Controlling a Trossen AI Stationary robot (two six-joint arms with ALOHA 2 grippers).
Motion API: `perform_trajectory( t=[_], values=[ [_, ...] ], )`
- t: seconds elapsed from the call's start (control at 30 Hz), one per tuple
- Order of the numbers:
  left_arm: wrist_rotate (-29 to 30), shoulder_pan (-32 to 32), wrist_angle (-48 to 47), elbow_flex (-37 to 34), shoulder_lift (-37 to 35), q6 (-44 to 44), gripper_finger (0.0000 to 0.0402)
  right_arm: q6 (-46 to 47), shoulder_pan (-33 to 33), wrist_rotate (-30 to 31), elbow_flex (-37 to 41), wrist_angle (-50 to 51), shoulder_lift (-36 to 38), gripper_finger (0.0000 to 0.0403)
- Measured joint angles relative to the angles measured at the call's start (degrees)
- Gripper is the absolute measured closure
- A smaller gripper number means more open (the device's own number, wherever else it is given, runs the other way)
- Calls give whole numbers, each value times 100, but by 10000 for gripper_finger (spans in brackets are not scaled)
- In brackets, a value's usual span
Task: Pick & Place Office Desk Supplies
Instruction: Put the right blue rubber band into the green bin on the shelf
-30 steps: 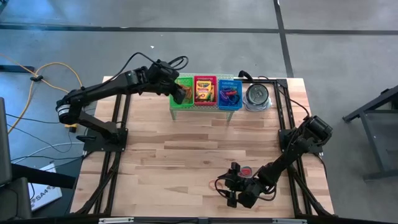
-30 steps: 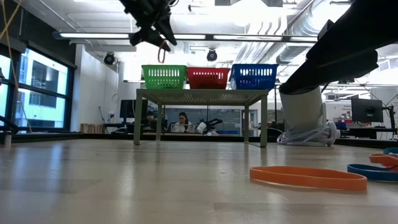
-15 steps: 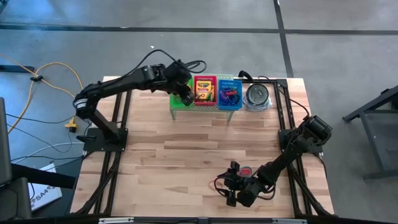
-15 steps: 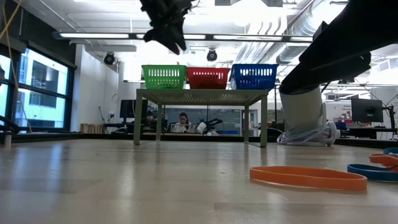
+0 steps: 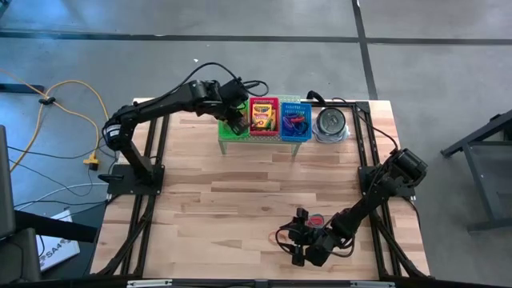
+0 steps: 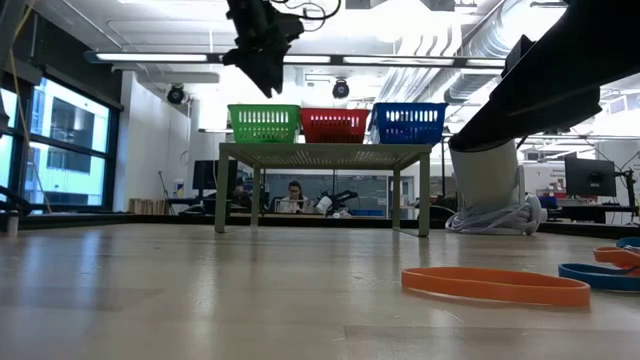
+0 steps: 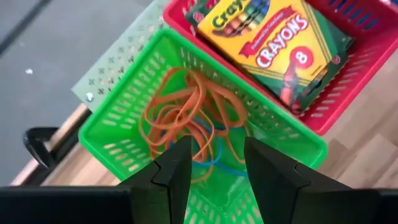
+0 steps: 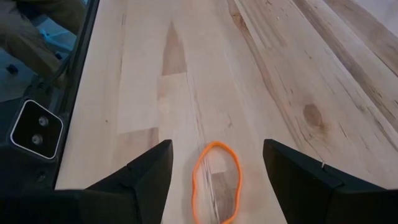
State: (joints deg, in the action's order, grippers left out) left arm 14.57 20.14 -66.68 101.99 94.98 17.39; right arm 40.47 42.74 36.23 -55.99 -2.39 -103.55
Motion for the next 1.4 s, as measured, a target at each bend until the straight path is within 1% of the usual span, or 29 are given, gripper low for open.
perform_trajectory(
  t=[0.13, 0.27, 0.5, 0.57, 0.63, 0.77, 0.83, 0.9, 0.97, 1.0, 1.1, 1.2, 1.3, 1.4],
  values=[
    [73, -211, -21, 45, -96, -79, 261, -4, 0, -2, 0, 4, 0, 163],
    [68, -642, -58, 66, -278, -31, 261, -194, 9, 30, 0, 17, 0, 163],
    [35, -1832, -217, 66, -297, 344, 261, -625, 354, 677, 0, 19, 71, 163],
    [35, -2190, -239, 66, -277, 349, 261, -624, 429, 690, 0, 74, 173, 163],
    [36, -2564, -247, 27, -273, 377, 261, -621, 499, 557, 0, 186, 311, 163],
    [19, -3261, -231, -236, -275, 542, 261, -347, 692, 286, 0, 568, 730, 163],
    [-213, -3546, -215, -490, -275, 612, 261, -245, 855, 432, 0, 798, 912, 163],
    [-549, -3756, -53, -845, -275, 628, 261, -130, 1055, 775, -4, 1040, 1031, 163],
    [-820, -3875, 255, -1237, -269, 460, 261, 44, 1266, 1135, 2, 1338, 1156, 163],
    [-843, -3931, 437, -1406, -267, 393, 261, 189, 1346, 1249, 0, 1433, 1212, 163],
    [-561, -4049, 1112, -1841, -267, 443, 261, 600, 1510, 1358, 0, 1616, 1298, 163],
    [-303, -4149, 2144, -2243, -267, 498, 261, 627, 1575, 1264, 0, 1404, 1274, 163],
    [-367, -4175, 3288, -2610, -269, 528, 261, 586, 1544, 1140, 0, 1024, 1216, 163],
    [-523, -4185, 4224, -2924, -269, 552, 261, 113, 1415, 1138, -1, 578, 1215, 163]
  ],
)
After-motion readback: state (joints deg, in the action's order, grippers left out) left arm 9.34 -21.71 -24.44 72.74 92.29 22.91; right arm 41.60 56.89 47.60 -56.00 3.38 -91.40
